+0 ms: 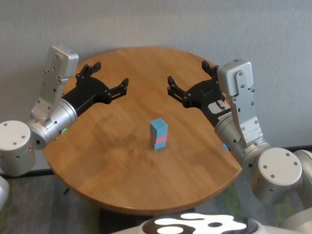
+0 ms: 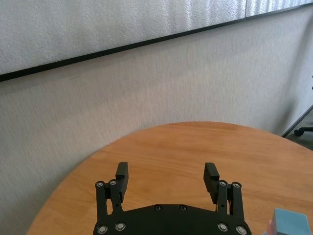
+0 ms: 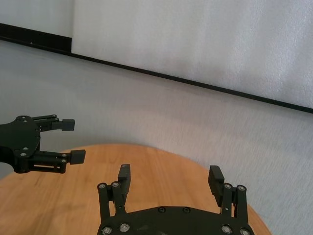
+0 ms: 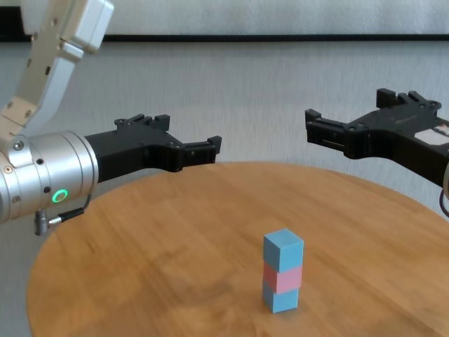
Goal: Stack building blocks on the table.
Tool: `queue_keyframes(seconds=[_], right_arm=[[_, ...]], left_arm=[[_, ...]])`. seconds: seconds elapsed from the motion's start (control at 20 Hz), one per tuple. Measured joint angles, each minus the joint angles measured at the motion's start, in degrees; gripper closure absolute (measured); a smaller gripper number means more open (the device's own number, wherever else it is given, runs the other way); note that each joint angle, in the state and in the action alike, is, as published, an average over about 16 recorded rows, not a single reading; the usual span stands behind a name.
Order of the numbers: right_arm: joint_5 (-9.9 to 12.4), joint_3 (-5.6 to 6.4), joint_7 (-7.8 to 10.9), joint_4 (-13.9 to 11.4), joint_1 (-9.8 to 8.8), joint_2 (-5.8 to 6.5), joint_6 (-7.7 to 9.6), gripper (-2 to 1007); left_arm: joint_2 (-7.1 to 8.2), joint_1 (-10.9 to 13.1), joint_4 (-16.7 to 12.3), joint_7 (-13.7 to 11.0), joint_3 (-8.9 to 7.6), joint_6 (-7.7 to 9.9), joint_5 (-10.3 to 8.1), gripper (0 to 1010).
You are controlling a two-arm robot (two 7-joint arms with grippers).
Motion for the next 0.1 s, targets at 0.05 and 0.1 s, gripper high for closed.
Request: queue_keyframes(seconds=[0.05, 0.1], right_arm=[[0.0, 0.00, 0.00, 0.0, 0.00, 0.00, 0.00, 0], [0.0, 0.00, 0.00, 0.0, 0.00, 0.00, 0.00, 0]], left_arm=[[0.00, 0.0, 0.0, 0.0, 0.00, 0.00, 0.00, 10], [0.01, 0.0, 0.0, 0.0, 0.00, 0.00, 0.00, 10]])
